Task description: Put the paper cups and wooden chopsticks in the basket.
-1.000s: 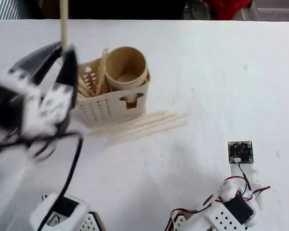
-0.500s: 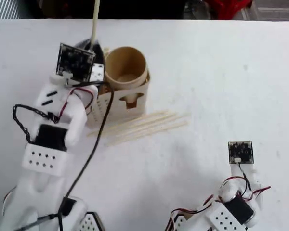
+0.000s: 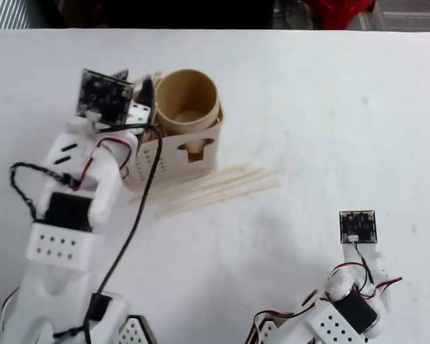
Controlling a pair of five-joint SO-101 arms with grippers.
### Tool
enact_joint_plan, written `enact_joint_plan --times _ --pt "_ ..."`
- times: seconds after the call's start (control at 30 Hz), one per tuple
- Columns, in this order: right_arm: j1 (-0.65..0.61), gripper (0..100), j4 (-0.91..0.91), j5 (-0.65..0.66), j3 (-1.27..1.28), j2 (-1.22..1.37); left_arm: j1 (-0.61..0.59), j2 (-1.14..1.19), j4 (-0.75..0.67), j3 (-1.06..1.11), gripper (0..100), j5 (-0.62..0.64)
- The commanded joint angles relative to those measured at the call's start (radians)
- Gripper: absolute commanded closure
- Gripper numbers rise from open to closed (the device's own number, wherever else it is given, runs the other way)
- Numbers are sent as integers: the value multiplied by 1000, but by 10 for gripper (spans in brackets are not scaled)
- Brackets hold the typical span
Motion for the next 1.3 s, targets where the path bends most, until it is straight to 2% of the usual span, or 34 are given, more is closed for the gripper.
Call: enact_joint_plan --times 0.0,0.07,0.23,0.4,0.57,0.63,0.9,1.03,1.27 --pt "4 981 7 2 8 -15 16 -82 157 -164 868 11" --pt "4 981 7 2 8 -15 33 -97 282 -238 868 11" --pt "4 981 7 2 8 -15 197 -71 597 -396 867 -3" --pt "4 981 7 2 8 -15 447 68 752 -436 865 -199" --pt "4 981 7 2 8 -15 472 361 761 -440 865 -230" --pt "4 981 7 3 8 -15 475 503 733 -439 865 -285" --pt "4 981 7 3 8 -15 443 963 539 -493 858 -328" --pt "4 981 7 3 8 -15 424 1158 572 -624 811 -331" --pt "4 981 7 3 8 -15 412 1415 663 -867 823 -331"
